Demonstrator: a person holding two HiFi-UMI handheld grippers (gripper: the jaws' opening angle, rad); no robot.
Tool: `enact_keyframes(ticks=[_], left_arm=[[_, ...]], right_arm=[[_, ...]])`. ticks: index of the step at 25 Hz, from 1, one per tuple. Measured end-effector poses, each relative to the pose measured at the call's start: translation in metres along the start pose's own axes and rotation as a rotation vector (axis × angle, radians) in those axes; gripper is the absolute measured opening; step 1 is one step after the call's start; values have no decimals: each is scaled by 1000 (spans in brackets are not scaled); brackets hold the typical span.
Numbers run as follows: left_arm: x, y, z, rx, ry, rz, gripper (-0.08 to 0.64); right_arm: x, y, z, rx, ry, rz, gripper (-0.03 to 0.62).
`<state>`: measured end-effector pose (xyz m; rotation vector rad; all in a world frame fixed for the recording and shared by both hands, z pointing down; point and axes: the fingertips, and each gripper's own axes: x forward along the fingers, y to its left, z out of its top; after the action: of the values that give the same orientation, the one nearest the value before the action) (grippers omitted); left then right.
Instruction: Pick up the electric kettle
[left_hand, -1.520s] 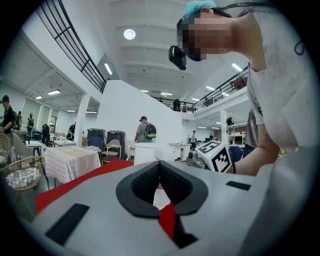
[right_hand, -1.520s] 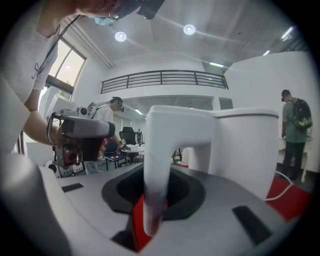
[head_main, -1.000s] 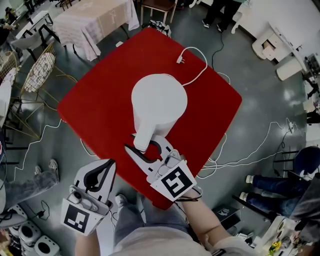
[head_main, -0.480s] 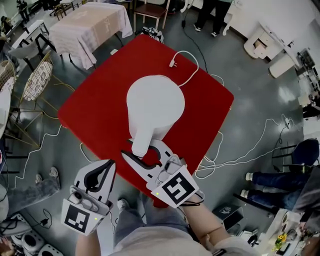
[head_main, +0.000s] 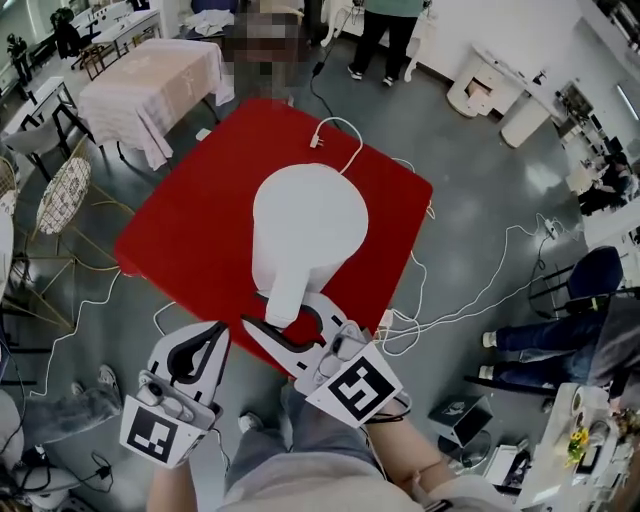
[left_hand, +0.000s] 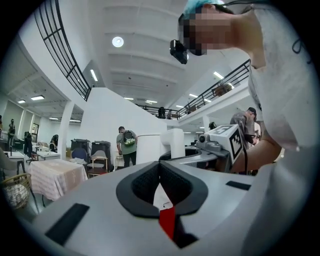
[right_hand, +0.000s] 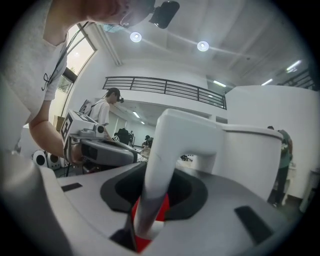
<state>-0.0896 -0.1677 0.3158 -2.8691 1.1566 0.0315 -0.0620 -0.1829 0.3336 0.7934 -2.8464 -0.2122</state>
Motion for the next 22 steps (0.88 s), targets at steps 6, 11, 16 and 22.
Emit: enact_keyframes(ticks=[6, 11, 16, 22], left_arm=[[-21, -19, 21, 33, -28, -77, 11], [-43, -36, 21, 19, 18, -125, 11], [-70, -60, 29, 33, 1, -181, 11], [-104, -78, 48, 73, -98, -227, 10]], right_arm=[[-20, 24, 26, -8, -11, -80, 109], [-37, 48, 43, -19, -27, -139, 114], [-53, 78, 58, -17, -47, -200, 117], [-66, 112, 74, -13, -73, -261, 127]])
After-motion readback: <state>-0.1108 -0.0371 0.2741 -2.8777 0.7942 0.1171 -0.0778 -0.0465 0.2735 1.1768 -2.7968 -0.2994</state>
